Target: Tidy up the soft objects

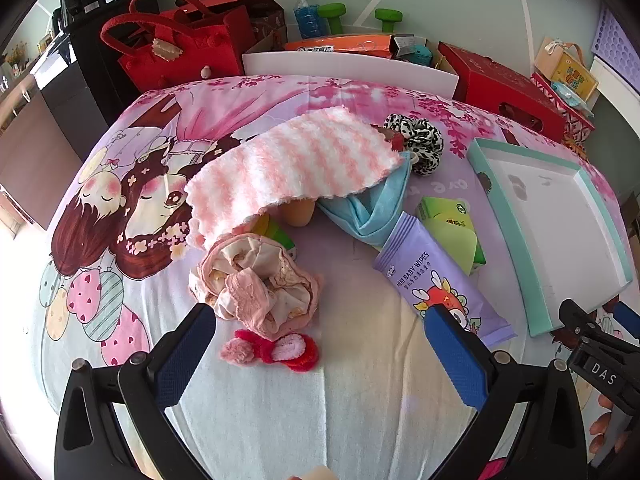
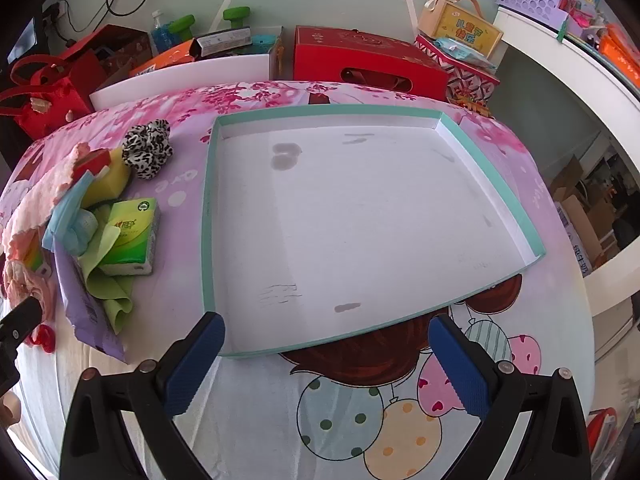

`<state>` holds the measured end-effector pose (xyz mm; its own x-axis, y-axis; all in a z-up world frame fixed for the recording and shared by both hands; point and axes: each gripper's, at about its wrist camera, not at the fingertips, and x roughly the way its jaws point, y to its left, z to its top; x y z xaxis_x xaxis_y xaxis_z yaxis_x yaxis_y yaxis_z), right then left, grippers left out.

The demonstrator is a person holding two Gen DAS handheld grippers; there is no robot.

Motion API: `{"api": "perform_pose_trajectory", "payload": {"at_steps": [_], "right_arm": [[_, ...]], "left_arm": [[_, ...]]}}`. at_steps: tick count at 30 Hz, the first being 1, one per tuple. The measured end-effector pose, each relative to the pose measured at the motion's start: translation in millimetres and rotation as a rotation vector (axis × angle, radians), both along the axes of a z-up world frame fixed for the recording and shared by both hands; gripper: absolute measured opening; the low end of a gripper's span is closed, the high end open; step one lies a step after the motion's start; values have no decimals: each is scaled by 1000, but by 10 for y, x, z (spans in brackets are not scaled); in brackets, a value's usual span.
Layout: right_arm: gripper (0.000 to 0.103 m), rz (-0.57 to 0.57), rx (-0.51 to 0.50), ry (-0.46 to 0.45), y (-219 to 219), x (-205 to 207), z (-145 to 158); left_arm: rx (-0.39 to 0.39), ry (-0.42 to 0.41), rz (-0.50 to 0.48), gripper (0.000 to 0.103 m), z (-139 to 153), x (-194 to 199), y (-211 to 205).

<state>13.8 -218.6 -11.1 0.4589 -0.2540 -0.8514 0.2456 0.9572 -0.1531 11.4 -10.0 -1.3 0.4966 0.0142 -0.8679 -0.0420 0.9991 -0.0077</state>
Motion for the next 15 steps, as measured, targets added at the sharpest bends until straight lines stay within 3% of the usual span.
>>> {"api": "perform_pose_trajectory", "payload": {"at_steps": [9,15], "right_arm": [[103,20,5,-31,79,0,73],[103,82,69,-127,230,-10,225]], "left_arm": [[-40,-3,-16,103,26,-12,67],[-69,-48,20,103,119,-30,246]]}}
